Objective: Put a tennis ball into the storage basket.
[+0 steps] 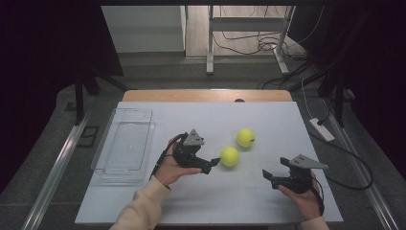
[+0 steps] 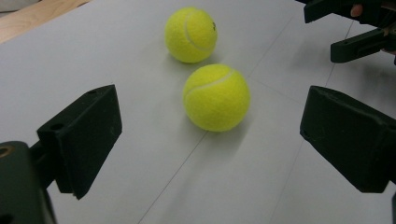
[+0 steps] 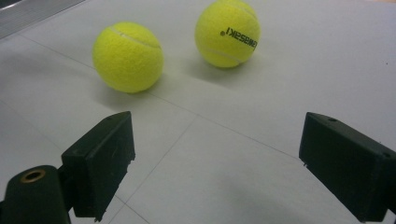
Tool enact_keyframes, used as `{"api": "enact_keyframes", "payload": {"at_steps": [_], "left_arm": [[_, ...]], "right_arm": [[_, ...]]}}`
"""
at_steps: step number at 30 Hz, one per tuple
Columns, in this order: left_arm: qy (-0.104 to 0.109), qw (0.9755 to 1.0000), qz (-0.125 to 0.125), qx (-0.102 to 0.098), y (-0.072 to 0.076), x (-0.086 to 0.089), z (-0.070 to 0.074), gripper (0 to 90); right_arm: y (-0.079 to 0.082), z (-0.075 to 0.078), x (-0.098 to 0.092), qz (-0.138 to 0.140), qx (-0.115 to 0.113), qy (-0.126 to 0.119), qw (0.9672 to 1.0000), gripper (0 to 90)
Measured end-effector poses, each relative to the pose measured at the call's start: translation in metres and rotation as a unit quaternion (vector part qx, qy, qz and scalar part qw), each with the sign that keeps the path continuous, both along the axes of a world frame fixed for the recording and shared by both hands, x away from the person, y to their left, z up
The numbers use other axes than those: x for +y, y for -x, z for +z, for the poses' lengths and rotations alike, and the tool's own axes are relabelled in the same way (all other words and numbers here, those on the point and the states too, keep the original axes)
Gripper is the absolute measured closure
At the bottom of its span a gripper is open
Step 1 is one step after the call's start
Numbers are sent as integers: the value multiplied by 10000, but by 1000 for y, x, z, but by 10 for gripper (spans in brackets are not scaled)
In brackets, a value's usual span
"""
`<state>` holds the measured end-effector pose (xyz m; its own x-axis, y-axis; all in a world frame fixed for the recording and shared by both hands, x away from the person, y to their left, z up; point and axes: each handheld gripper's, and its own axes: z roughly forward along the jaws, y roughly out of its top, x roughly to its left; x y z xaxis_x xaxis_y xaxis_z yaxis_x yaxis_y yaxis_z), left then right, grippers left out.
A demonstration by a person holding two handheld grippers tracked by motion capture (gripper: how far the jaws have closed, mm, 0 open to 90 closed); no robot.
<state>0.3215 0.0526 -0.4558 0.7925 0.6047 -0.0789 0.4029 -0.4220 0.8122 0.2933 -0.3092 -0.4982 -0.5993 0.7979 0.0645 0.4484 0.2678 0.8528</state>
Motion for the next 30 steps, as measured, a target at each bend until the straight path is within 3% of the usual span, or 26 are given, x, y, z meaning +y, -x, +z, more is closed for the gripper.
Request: {"api": "enact_keyframes", "payload": {"at_steps": [30], "left_arm": [[-163,9995,-201,199,-20,-25,-2,68]], "right_arm": [[0,-1,1,10,0,9,10000,107]]}}
